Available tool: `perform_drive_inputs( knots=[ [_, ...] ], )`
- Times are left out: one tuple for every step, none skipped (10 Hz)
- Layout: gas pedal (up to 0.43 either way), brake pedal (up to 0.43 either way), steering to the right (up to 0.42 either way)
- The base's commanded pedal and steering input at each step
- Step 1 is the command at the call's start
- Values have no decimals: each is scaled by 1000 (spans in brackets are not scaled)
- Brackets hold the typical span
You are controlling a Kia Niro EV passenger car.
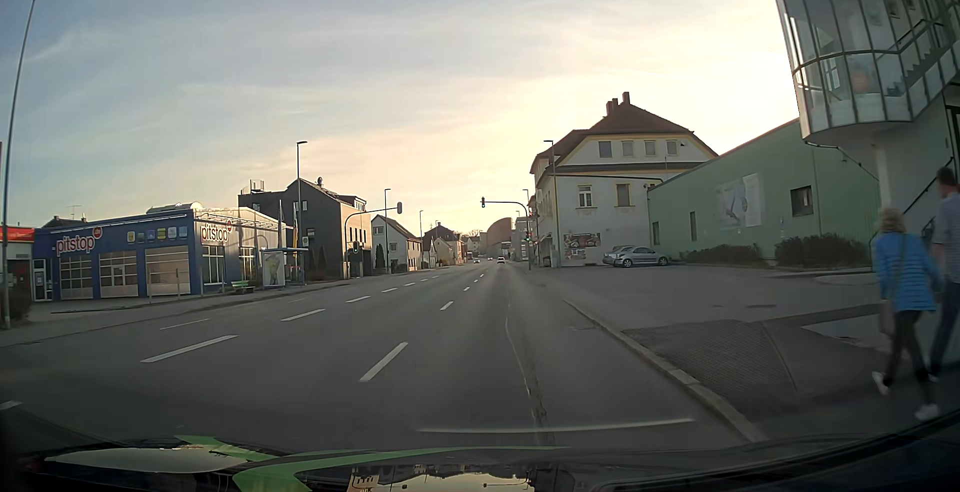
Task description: Follow the waypoints while adhering to traffic rules and regulations
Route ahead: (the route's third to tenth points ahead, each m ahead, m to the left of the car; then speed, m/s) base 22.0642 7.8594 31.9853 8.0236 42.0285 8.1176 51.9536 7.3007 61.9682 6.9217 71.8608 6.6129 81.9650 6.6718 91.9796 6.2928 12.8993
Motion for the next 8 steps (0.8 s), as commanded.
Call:
perform_drive_inputs(
  knots=[
    [118, 0, -3],
    [118, 0, -3],
    [118, 0, -3],
    [118, 0, -3],
    [118, 0, -3],
    [118, 0, -3],
    [118, 0, -3],
    [118, 0, -3]
  ],
)
